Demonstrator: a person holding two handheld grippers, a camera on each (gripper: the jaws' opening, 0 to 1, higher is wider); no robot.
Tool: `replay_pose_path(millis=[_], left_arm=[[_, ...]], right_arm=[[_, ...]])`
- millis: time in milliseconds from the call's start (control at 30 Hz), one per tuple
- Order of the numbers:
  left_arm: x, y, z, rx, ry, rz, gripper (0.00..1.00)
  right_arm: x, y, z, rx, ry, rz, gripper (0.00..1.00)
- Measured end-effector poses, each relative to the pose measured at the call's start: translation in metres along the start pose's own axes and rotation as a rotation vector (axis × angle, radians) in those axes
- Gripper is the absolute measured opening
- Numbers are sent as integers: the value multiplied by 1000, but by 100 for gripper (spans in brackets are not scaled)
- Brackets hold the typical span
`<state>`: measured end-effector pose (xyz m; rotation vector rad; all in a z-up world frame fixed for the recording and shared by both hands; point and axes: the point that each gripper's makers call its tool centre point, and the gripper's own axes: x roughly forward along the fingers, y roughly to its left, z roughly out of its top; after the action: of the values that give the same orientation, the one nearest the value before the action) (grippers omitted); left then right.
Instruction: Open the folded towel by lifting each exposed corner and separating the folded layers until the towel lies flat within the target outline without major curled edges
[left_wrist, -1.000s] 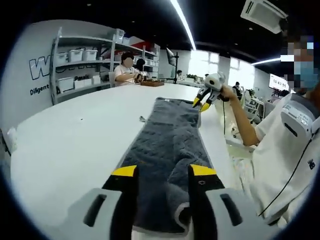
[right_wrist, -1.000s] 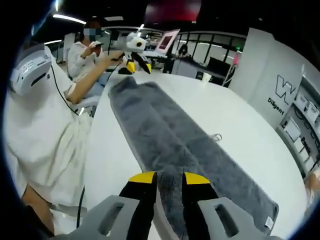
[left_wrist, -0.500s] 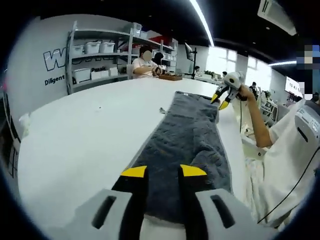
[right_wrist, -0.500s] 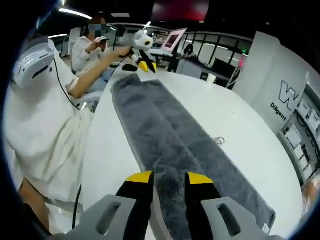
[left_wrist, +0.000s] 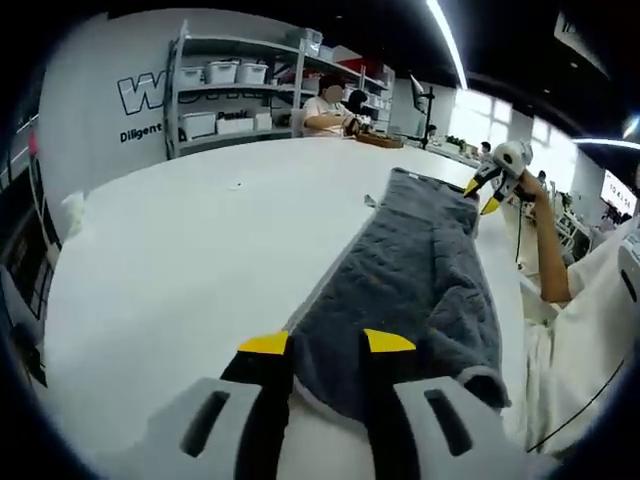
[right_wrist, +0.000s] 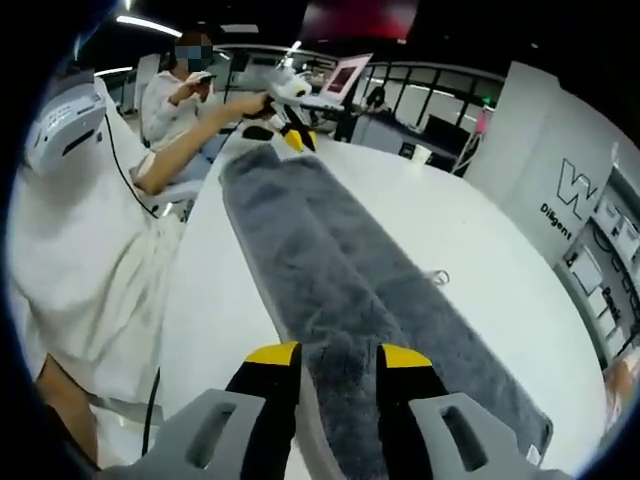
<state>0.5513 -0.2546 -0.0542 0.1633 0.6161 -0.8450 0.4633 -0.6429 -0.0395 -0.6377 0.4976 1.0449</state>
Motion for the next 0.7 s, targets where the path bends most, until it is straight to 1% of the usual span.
replay_pose_path(millis=[167,233,267,300,333,400,433,467,600,633,667,700], left_arm=[[9,1,-10,-20,33,-8,27],[11,6,-17,-30,62,17,26],[12,11,-21,-27,83,41,26],[14,16,-29,-8,121,69,27],[16,18,-35,-4,151,77,27],[24,22,-24,39,100,56,26],[24,21,-20,47,68,35,27],[20,21,-24,17,73,43,27],[21,22,-23,63,77,44,23],[20,23,-23,69,74,55,23],[20,20,-23,60,76,55,22],[20,17,-25,40,83,40,21]], right_arm=[[2,-1,-6,11,21,0,27],[1,-1,-6,8,22,-2,27],[1,-1,-6,12,19,-1,26],[1,-1,-6,11,18,0,26],[1,0,-6,9,17,0,26],[1,0,-5,10,17,3,27],[1,0,-6,10,17,3,27],[1,0,-6,9,19,2,28],[1,2,-6,11,22,7,26],[1,2,-7,11,24,9,26],[2,2,-7,10,26,10,26],[2,2,-7,10,27,10,26]])
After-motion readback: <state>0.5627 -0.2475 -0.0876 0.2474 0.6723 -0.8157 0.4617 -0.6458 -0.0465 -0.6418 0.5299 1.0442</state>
